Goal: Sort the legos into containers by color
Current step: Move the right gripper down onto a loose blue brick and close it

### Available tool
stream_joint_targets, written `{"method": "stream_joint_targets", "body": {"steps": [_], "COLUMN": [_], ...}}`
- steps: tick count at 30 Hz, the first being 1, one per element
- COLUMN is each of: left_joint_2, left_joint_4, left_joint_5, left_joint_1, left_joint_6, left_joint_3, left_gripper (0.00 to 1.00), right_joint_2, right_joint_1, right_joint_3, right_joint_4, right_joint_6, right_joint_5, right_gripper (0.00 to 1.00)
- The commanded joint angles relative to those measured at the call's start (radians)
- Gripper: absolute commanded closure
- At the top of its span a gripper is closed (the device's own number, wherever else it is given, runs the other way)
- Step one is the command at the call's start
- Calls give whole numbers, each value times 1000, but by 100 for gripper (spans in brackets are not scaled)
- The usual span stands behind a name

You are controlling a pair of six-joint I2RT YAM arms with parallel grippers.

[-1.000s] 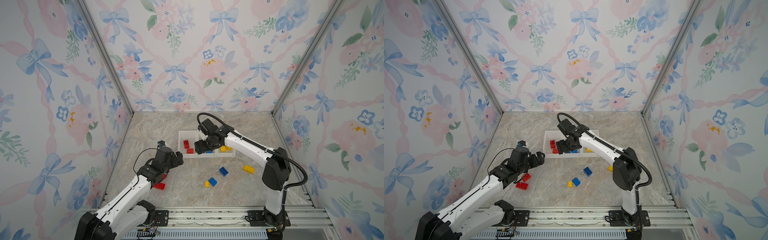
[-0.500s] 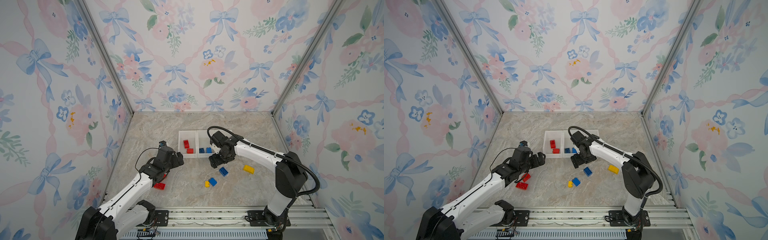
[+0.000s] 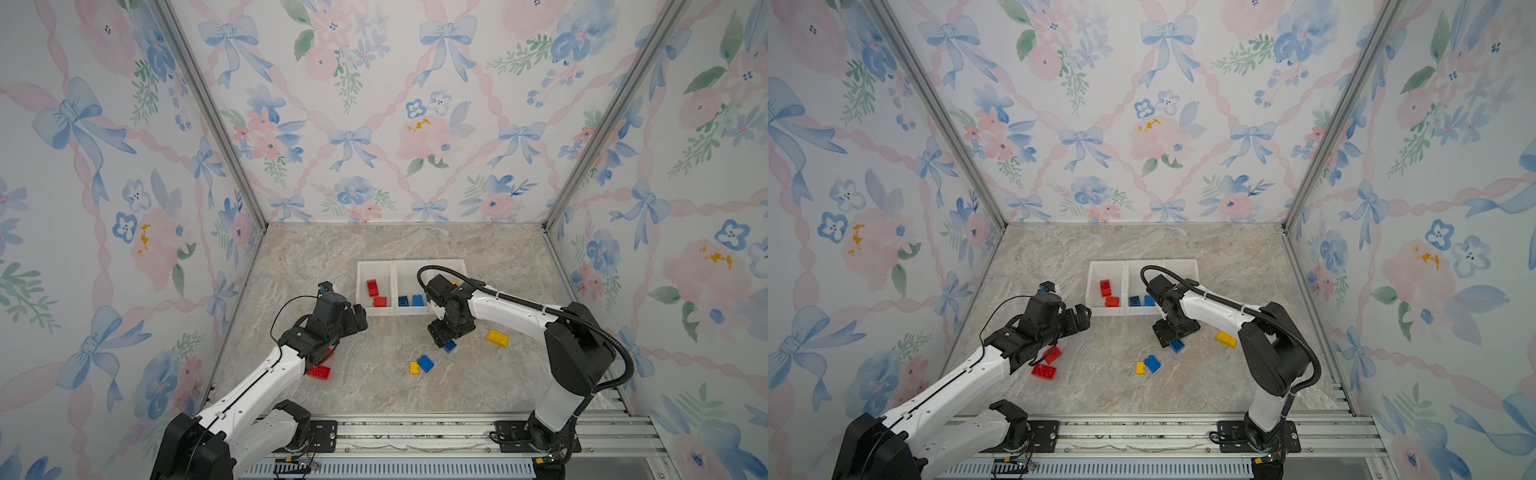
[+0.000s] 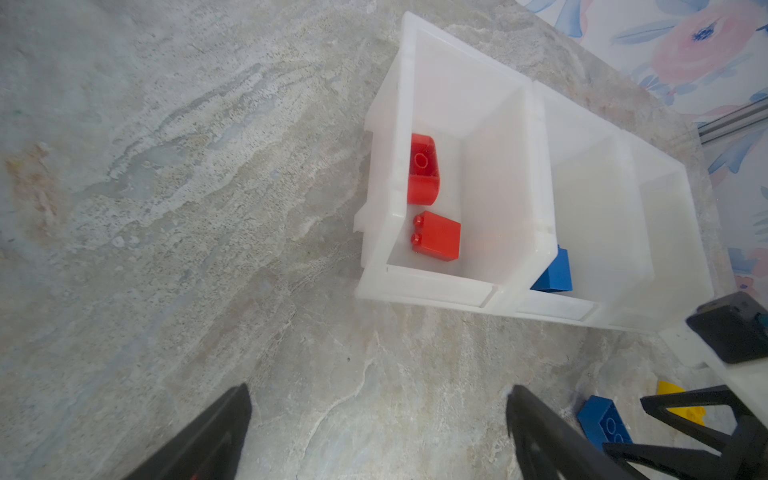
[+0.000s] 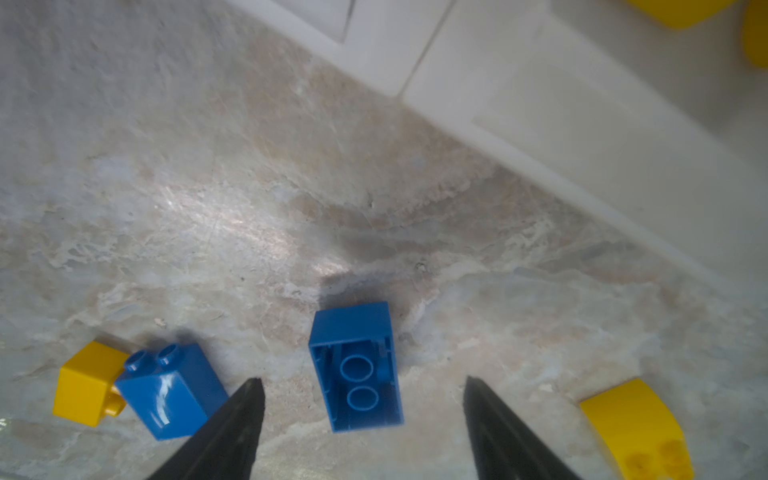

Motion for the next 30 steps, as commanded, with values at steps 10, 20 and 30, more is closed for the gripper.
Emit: {"method": "stream_joint_targets", "body": {"steps": [10, 20, 30], "left_joint_2": [3, -1, -6], "left_joint_4": [-4, -4, -4], "left_joint_5": [1, -1, -3], "left_joint_1": [5, 5, 5], "left_joint_6": [17, 17, 17], "left_joint_3": [15, 12, 5], "left_gripper": [2, 2, 2], "right_joint_2": [35, 60, 43], "right_joint_1": [10, 29, 31], "right_joint_3": [-39, -37, -33], "right_joint_4": [43, 48, 42], "right_joint_6": [-3, 10, 27], "right_joint_5": [40, 55, 54], "right_gripper": [36, 52, 69]}}
